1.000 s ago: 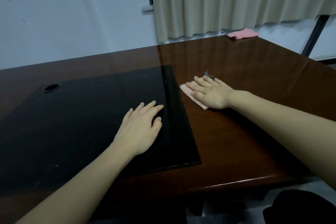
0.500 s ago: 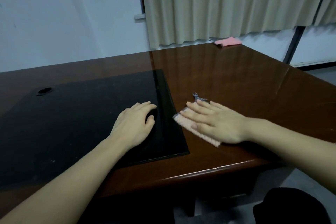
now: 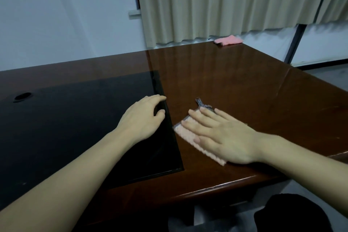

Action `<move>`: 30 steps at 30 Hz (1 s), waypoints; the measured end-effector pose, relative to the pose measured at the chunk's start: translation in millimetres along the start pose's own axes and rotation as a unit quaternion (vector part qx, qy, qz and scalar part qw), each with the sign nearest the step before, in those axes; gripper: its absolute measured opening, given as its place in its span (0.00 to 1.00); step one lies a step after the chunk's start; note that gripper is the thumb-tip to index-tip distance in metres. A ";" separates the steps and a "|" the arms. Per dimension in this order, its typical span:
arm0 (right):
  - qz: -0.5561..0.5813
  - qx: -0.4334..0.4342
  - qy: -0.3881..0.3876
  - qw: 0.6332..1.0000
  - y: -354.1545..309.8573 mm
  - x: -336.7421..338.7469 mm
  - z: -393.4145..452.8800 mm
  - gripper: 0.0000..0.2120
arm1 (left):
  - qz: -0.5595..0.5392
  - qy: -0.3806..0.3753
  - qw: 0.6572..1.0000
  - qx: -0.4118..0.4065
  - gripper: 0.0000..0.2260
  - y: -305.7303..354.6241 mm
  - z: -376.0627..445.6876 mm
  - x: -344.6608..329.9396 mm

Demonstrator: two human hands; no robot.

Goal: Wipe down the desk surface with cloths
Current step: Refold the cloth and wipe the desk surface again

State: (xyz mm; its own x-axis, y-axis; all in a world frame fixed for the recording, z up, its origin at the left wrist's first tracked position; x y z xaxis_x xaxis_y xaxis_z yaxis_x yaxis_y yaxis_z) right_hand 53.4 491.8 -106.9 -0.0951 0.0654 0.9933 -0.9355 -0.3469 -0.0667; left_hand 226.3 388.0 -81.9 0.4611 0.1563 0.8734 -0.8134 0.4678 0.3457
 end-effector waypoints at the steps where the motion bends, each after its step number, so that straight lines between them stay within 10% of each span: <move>1: 0.005 0.008 -0.001 1.000 -4.5 0.1 -9.5 0.26 | -0.006 -0.008 1.000 -0.001 0.22 1.8 1.9 -4.7; 30: 0.012 -0.002 -0.028 1.000 0.0 1.8 -26.2 0.25 | 0.042 -0.051 0.998 0.004 0.23 4.1 6.3 -29.5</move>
State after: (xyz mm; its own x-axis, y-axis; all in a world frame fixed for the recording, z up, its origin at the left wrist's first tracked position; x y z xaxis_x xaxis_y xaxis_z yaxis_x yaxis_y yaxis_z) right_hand 44.3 516.5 -107.6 -0.0984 0.0048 0.9951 -0.9345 -0.3442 -0.0908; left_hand 207.1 379.8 -104.1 0.3535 0.1041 0.9296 -0.8501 0.4505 0.2728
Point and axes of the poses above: each hand's wrist, its own z-axis towards the middle knuckle, its own x-axis out of the back of the hand, y = z × x, the point moved 6 cm from there along z, towards the middle knuckle, and after that the axes turned 14 degrees about y, right-handed, at the moved point
